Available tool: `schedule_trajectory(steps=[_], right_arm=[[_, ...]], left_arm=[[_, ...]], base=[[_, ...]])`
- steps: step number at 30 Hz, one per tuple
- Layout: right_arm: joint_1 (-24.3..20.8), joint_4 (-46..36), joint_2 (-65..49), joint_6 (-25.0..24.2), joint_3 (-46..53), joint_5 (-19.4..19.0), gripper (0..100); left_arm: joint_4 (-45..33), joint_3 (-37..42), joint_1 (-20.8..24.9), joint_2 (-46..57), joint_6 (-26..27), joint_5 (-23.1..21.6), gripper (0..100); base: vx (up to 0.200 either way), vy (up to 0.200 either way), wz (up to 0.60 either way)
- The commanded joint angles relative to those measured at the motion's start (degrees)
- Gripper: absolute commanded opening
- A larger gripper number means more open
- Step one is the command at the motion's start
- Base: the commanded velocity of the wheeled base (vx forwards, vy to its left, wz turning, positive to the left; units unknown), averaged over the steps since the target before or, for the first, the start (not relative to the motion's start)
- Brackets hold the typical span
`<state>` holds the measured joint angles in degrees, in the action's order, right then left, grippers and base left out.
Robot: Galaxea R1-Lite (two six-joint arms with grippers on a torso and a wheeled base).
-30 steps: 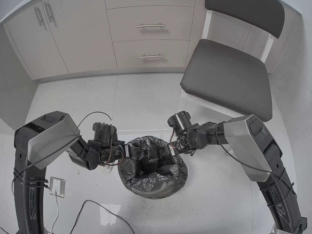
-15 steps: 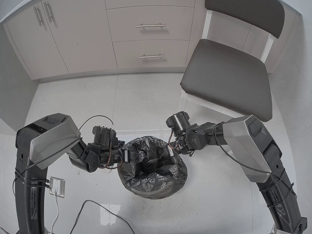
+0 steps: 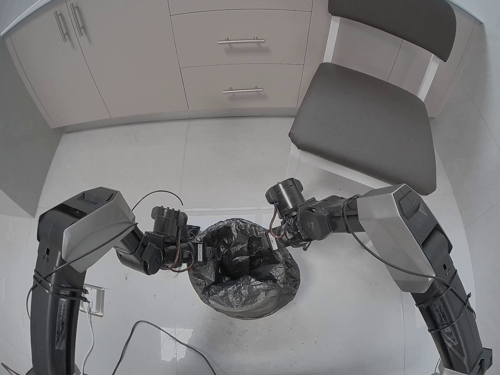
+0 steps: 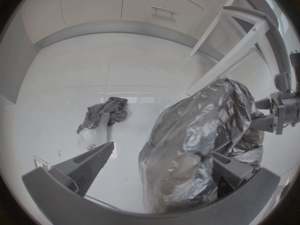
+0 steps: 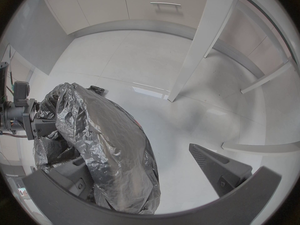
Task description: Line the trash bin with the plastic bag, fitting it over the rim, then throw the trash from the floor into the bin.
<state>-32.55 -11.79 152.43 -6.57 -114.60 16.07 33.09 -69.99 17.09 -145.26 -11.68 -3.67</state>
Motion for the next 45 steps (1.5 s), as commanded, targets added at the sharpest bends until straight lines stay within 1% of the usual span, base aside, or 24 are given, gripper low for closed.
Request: schedule_trajectory(steps=[1,4,14,17,20,25,32,38,42,45], right_arm=[[0.0,0.0,0.1,-0.1,0.0,0.0,100],[0.0,0.0,0.2,-0.1,0.0,0.0,100],[-0.1,0.0,0.4,-0.3,0.0,0.1,100],[-0.8,0.1,0.1,-0.3,0.0,0.1,100],[-1.9,-0.1,-0.2,-0.2,0.0,0.0,100],[-3.6,-0.3,0.2,-0.2,0.0,0.1,100],[-4.0,-0.2,1.7,0.2,0.0,0.2,100],[-3.3,0.5,2.1,0.2,0.0,0.3,100],[-2.9,2.5,1.7,0.2,0.0,0.2,100],[-2.7,3.4,1.2,1.2,0.0,0.2,100]], left_arm=[[-2.9,-2.7,-0.5,-1.6,0.1,2.4,100],[-4.1,-3.4,-0.5,-1.5,0.0,2.9,100],[-3.8,-3.3,0.6,-0.7,-0.5,3.9,100],[-3.9,-3.1,0.9,-0.1,-1.0,3.9,100],[-4.3,-2.9,1.5,1.2,-3.2,3.8,100],[-4.3,-2.8,2.2,1.2,-3.4,3.7,100],[-4.1,-1.5,3.5,2.2,-4.4,3.8,100],[-4.2,-1.3,3.9,1.7,-3.9,3.8,100],[-4.3,-1.4,3.9,1.2,-3.8,3.8,100],[-4.4,-1.6,3.9,0.5,-1.7,3.8,100]], base=[[0.0,0.0,0.0],[0.0,0.0,0.0],[0.0,0.0,0.0],[0.0,0.0,0.0],[0.0,0.0,0.0],[0.0,0.0,0.0],[0.0,0.0,0.0],[0.0,0.0,0.0],[0.0,0.0,0.0],[0.0,0.0,0.0]])
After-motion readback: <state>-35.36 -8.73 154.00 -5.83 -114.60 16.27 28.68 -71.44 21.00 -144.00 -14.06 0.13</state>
